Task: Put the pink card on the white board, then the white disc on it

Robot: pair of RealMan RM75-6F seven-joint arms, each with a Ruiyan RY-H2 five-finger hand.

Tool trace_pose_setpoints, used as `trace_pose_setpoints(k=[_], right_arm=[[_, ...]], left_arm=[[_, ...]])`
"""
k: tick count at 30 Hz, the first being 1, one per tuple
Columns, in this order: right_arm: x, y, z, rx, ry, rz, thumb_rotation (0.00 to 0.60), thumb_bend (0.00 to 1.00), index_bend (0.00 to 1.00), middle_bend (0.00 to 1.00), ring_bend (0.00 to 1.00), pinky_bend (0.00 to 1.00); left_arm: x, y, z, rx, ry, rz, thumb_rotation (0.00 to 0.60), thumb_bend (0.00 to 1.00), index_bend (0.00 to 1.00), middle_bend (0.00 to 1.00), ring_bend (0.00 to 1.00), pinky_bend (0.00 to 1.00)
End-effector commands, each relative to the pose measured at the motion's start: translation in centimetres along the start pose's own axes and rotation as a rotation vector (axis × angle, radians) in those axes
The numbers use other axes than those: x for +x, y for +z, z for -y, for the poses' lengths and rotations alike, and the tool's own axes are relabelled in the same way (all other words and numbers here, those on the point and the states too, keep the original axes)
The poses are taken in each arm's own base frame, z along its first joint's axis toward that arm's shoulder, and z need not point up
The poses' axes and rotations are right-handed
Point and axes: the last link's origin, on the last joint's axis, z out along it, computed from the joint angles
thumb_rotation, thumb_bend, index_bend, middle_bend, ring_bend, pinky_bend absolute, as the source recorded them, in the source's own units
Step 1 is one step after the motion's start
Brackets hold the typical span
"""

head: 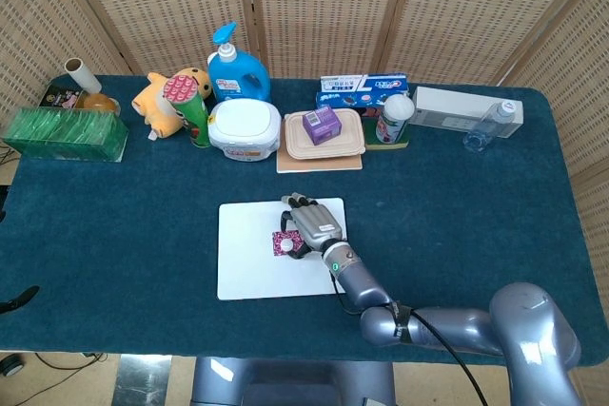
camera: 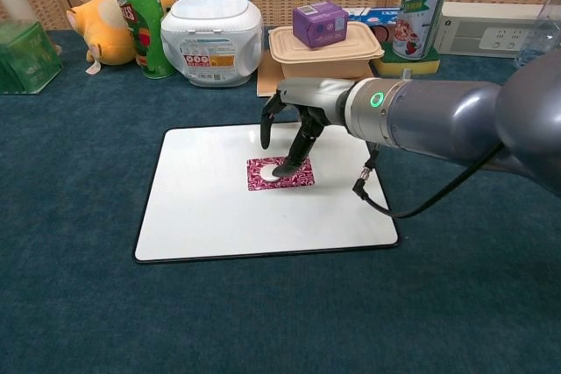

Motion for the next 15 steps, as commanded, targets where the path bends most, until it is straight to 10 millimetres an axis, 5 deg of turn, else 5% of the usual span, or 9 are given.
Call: trace_pose_setpoints(k=[1,10,15], right_arm=[[0.3,-0.2,0.0,0.003,0.001,-0.006,0.600,0.30,0.40,0.09,0.00,0.12],[4.0,-3.5,-2.8,0.001,-0.086,-0.123,0.600,0.29,0.30,0.08,0.00,0.09],[6.5,-6.7,-7.4,-0.007,-0.173,-0.265,0.600,0.09,0.19,0.06,0.00,0.06]], left_arm=[[0.0,0.0,0.0,0.000,-0.001,-0.001,0.600,0.07,0.00,0.00,0.00,0.00],[-0.1,-0.1,0.0,-0.002,0.001,0.007,0.600,0.07,0.00,0.00,0.00,0.00],[-0.4,-0.2,-0.3,-0.007,0.015,0.012,0.600,0.07,0.00,0.00,0.00,0.00]])
